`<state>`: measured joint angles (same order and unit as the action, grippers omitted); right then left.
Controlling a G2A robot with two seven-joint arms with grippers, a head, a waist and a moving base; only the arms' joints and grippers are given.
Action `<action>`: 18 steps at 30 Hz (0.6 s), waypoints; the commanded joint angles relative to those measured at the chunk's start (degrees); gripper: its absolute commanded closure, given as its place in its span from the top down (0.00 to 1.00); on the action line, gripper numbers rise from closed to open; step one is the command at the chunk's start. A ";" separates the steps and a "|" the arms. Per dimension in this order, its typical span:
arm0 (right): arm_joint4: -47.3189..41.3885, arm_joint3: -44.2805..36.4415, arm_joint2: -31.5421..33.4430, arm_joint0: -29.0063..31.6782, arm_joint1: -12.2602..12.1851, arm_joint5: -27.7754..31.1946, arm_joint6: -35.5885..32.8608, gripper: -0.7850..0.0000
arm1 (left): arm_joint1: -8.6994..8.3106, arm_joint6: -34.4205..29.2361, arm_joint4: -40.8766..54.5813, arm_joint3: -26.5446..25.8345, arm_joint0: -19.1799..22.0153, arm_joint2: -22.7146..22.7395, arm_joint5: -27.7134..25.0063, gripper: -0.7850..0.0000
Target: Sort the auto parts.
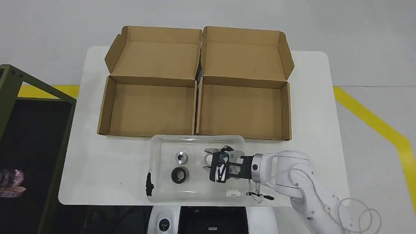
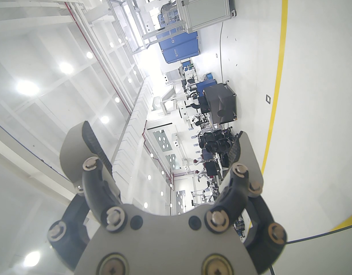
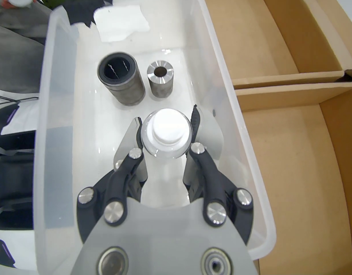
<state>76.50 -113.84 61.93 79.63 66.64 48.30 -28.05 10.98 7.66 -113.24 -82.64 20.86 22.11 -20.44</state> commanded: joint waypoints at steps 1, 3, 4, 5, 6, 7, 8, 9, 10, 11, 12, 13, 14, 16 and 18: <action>-1.96 -0.40 0.29 -0.02 -0.10 0.65 1.46 0.00 | 0.00 0.00 0.00 0.00 0.00 0.00 0.00 1.00; -3.02 -1.02 0.65 -0.33 -0.22 1.16 2.32 0.00 | 0.00 0.00 0.00 0.00 0.00 0.00 0.00 1.00; -3.87 -1.35 0.72 -0.35 -0.24 1.20 3.18 0.00 | 0.00 0.00 0.00 0.00 0.00 0.00 0.00 1.00; -4.26 -1.62 0.88 -0.49 -0.28 1.13 3.66 0.00 | 0.00 0.00 0.00 0.00 0.00 0.00 0.00 1.00; -4.49 -2.04 0.98 -0.63 -0.31 0.94 4.14 0.00 | 0.00 0.00 0.00 0.00 0.00 0.00 0.00 1.00; -5.62 -2.15 0.92 -0.54 -0.30 0.73 5.01 0.00 | 0.00 0.00 0.00 0.00 0.00 0.00 0.00 1.00; -5.57 -2.42 0.99 -0.78 -0.34 0.58 4.77 0.00 | 0.00 0.00 0.00 0.00 0.00 0.00 0.00 1.00; -5.95 -2.81 0.95 -0.96 -0.34 0.23 4.90 0.00 | 0.00 0.00 0.00 0.00 0.00 0.00 0.00 1.00; -6.80 -2.96 0.88 -1.13 -0.32 -0.13 5.37 0.00 | 0.00 0.00 0.00 0.00 0.00 0.00 0.00 1.00; -7.18 -3.12 0.97 -1.49 -0.31 -0.66 5.60 0.00 | 0.00 0.00 0.00 0.00 0.00 0.00 0.00 1.00; -7.60 -3.24 1.06 -1.83 -0.28 -1.32 5.99 0.00 | 0.00 0.00 0.00 0.00 0.00 0.00 0.00 1.00; -8.16 -3.25 1.06 -2.16 -0.25 -1.77 6.43 0.00 | 0.00 0.00 0.00 0.00 0.00 0.00 0.00 1.00; -8.41 -3.22 1.16 -2.61 -0.23 -2.24 6.63 0.00 | 0.00 0.00 0.00 0.00 0.00 0.00 0.00 1.00; -9.37 -3.01 1.25 -3.44 -0.18 -2.95 7.37 0.00 | 0.00 0.00 0.00 0.00 0.00 0.00 0.00 1.00; -9.98 -2.85 1.53 -4.28 -0.14 -3.87 7.86 0.00 | 0.00 0.00 0.00 0.00 0.00 0.00 0.00 1.00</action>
<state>66.85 -116.77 63.32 75.74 66.48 44.89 -20.43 10.98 7.66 -113.24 -82.64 20.86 22.11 -20.44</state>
